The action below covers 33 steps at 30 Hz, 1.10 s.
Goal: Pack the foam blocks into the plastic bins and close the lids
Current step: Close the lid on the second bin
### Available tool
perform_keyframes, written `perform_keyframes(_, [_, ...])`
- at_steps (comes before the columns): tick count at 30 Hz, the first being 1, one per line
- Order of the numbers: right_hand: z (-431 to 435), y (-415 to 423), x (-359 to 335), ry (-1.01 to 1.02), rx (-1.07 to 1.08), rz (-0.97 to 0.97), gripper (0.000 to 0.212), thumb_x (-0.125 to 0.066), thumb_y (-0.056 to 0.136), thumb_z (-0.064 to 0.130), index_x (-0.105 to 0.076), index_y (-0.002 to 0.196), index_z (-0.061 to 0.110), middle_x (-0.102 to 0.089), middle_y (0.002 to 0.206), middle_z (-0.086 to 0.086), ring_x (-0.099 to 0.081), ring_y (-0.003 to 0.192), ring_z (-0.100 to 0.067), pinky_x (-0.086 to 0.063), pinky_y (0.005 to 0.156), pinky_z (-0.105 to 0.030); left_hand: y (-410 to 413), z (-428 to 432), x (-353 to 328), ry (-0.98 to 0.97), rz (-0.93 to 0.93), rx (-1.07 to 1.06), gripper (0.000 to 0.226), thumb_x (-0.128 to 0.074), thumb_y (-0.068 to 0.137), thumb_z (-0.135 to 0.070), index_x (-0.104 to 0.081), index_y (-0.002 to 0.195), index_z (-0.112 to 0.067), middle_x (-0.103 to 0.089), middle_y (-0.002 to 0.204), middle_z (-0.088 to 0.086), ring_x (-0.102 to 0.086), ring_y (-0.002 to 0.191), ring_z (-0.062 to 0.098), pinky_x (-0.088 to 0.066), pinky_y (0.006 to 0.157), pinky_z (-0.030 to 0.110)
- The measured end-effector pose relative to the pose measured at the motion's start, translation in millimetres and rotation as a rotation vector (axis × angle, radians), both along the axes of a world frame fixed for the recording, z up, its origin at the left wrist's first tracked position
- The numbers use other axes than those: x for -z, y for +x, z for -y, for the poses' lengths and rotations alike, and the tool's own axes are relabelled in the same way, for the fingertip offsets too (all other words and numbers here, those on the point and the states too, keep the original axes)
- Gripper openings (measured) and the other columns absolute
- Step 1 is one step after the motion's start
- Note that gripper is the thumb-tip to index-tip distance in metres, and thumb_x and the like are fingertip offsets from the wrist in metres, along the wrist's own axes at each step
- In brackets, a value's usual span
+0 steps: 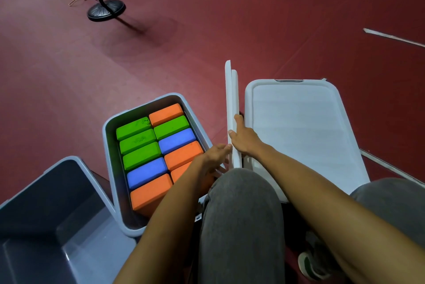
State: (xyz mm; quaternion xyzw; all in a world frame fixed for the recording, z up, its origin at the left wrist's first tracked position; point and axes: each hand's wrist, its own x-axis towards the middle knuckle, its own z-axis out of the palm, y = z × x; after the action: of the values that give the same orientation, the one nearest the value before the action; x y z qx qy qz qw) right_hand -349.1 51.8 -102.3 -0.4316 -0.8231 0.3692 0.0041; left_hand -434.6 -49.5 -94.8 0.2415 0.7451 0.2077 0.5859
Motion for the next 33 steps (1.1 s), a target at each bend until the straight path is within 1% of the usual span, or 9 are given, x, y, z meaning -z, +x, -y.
perform_keyframes(3, [1,3,-1,-0.054,0.022,-0.026,0.064,-0.043,0.107,0.03,-0.004,0.158,0.03,-0.043,0.152,-0.014,-0.06,0.123,-0.035,-0.053,0.097,-0.043,8,-1,5,-0.13,0.036,-0.039,0.078,-0.022,0.099,-0.068,-0.028,0.155,-0.014,-0.046,0.148,0.018,-0.05,0.13,0.037,-0.042,0.104,0.05])
perform_keyframes(7, [3,4,7,0.018,0.014,0.02,0.068,-0.045,0.106,0.031,-0.001,0.157,0.03,-0.051,0.143,-0.014,-0.066,0.111,-0.031,-0.058,0.092,-0.042,11,-7,22,-0.117,-0.016,-0.01,0.084,-0.015,0.093,-0.077,-0.025,0.156,-0.023,-0.039,0.155,0.015,-0.043,0.138,0.037,-0.039,0.11,0.052])
perform_keyframes(12, [6,9,7,0.416,-0.013,0.162,0.073,-0.065,0.093,0.034,-0.023,0.15,0.016,-0.039,0.148,-0.013,-0.052,0.121,-0.03,-0.052,0.098,-0.039,15,-8,30,-0.009,-0.205,0.087,0.065,-0.011,0.105,-0.053,-0.023,0.157,-0.017,-0.03,0.16,0.014,-0.03,0.146,0.031,-0.026,0.118,0.044])
perform_keyframes(14, [8,9,5,0.603,-0.094,0.215,0.076,-0.07,0.089,0.035,-0.029,0.15,0.014,-0.035,0.151,-0.014,-0.047,0.127,-0.03,-0.046,0.103,-0.038,10,-9,45,-0.012,-0.246,0.109,0.069,-0.007,0.102,-0.059,-0.02,0.157,-0.019,-0.026,0.161,0.015,-0.025,0.149,0.031,-0.02,0.121,0.048])
perform_keyframes(17, [11,11,2,0.786,-0.211,0.284,0.05,-0.064,0.094,0.034,-0.048,0.136,0.013,-0.049,0.135,-0.011,-0.051,0.115,-0.024,-0.043,0.1,-0.031,3,-7,58,-0.045,-0.326,0.197,0.08,-0.002,0.09,-0.072,-0.016,0.156,-0.03,-0.026,0.162,0.011,-0.027,0.148,0.032,-0.023,0.119,0.054])
perform_keyframes(22, [14,6,-3,0.666,-0.057,0.253,0.045,-0.057,0.097,0.044,-0.049,0.131,0.015,-0.058,0.122,-0.009,-0.061,0.098,-0.022,-0.052,0.086,-0.028,11,1,21,-0.063,-0.701,0.446,0.059,-0.01,0.103,-0.059,-0.032,0.147,-0.026,-0.055,0.14,0.011,-0.053,0.127,0.032,-0.041,0.098,0.05])
perform_keyframes(26, [10,4,-9,0.691,-0.109,0.409,0.042,-0.048,0.099,0.055,-0.067,0.105,0.019,-0.066,0.087,-0.002,-0.063,0.071,-0.018,-0.052,0.066,-0.026,10,4,15,-0.029,-0.871,0.559,0.047,-0.018,0.104,-0.054,-0.04,0.132,-0.023,-0.064,0.109,0.007,-0.061,0.098,0.028,-0.044,0.078,0.043])
perform_keyframes(29, [13,-8,-11,0.609,-0.073,0.451,0.05,-0.043,0.098,0.062,-0.067,0.097,0.018,-0.067,0.082,-0.003,-0.066,0.069,-0.02,-0.053,0.064,-0.027,9,4,12,-0.042,-0.866,0.59,0.047,-0.024,0.105,-0.052,-0.033,0.142,-0.024,-0.065,0.121,0.008,-0.062,0.108,0.03,-0.042,0.081,0.045])
perform_keyframes(33, [18,-30,-14,0.408,-0.001,0.463,0.038,-0.064,0.093,0.048,-0.067,0.11,0.014,-0.067,0.092,-0.006,-0.064,0.076,-0.02,-0.051,0.064,-0.027,8,2,11,-0.081,-0.841,0.609,0.048,-0.031,0.106,-0.042,-0.03,0.15,-0.023,-0.063,0.127,0.009,-0.059,0.117,0.031,-0.045,0.097,0.049])
